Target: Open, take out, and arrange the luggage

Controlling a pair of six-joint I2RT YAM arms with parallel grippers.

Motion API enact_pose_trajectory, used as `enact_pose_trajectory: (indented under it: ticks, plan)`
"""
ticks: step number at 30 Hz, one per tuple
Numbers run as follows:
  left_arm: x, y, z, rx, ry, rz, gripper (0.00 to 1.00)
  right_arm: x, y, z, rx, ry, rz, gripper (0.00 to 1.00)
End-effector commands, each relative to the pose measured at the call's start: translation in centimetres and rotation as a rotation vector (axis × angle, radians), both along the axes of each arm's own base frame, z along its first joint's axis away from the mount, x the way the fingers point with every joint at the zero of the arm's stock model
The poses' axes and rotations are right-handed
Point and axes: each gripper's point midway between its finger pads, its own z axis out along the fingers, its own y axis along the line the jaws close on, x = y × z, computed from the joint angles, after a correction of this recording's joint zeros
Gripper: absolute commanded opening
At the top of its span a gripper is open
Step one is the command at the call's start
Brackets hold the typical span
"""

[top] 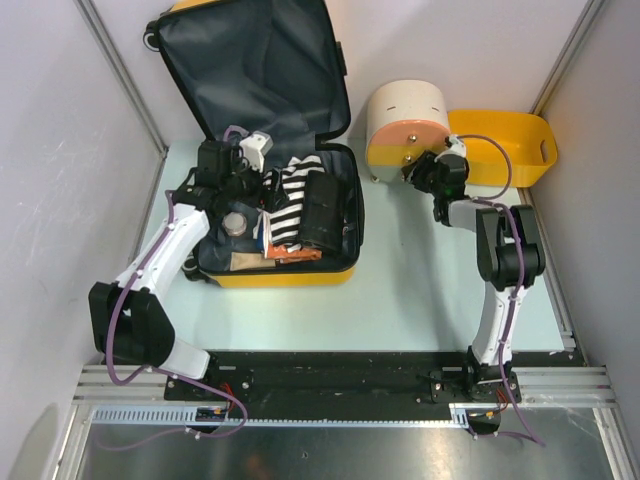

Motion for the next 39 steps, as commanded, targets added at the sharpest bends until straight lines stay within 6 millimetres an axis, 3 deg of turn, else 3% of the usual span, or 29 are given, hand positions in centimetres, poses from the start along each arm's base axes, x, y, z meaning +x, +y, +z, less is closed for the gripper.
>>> enact_pose_trajectory:
  ticks: [1, 3, 4, 5, 6, 7, 8, 10, 13, 16, 18, 25, 31, 39]
  plan:
    - [0.0, 0.4, 3.8, 0.015, -0.121, -0.036, 0.92, -2.6, 0.2, 8.4, -0.205, -0.139, 0.092, 0.54]
    - [0.1, 1.0, 4.8, 0.029, -0.153, -0.011, 0.98, -4.9, 0.0, 10.5, -0.3, -0.159, 0.101, 0.59]
    - [0.1, 1.3, 5.0, 0.031, -0.161, 0.001, 1.0, -6.3, -0.1, 9.4, -0.362, -0.149, 0.122, 0.6]
    - [0.1, 1.4, 5.1, 0.033, -0.165, 0.007, 1.0, -7.1, -0.1, 9.8, -0.386, -0.162, 0.133, 0.66]
    - [0.3, 1.9, 5.6, 0.033, -0.179, 0.024, 1.0, -8.3, -0.1, 12.3, -0.403, -0.218, 0.138, 0.71]
    - [0.3, 2.2, 5.9, 0.028, -0.181, 0.035, 1.0, -9.2, -0.3, 11.7, -0.429, -0.205, 0.15, 0.76]
    - [0.3, 2.4, 6.0, 0.018, -0.178, 0.049, 1.0, -9.7, -0.6, 12.5, -0.453, -0.223, 0.151, 0.88]
    - [0.9, 3.3, 6.2, 0.026, -0.188, 0.108, 1.0, -10.2, -1.3, 13.5, -0.451, -0.219, 0.113, 1.0]
    - [1.8, 4.3, 5.9, 0.034, -0.175, 0.176, 0.99, -10.5, -1.4, 12.8, -0.402, -0.209, 0.199, 1.0]
    - [1.3, 4.3, 6.0, -0.03, -0.159, 0.099, 1.0, -9.9, -1.2, 12.5, -0.176, -0.184, 0.219, 1.0]
    - [1.6, 5.1, 6.0, -0.069, -0.132, 0.142, 1.0, -9.4, -0.7, 11.9, -0.074, -0.153, 0.203, 1.0]
    - [2.0, 6.6, 5.5, -0.097, -0.101, 0.193, 1.0, -6.0, 0.9, 9.5, 0.193, -0.099, 0.183, 0.82]
    - [2.1, 6.7, 5.2, -0.11, -0.084, 0.214, 1.0, -2.9, 0.6, 8.8, 0.244, -0.076, 0.137, 0.71]
    - [2.8, 6.7, 4.3, -0.108, -0.06, 0.216, 1.0, -0.8, 0.5, 7.4, 0.258, -0.055, 0.11, 0.64]
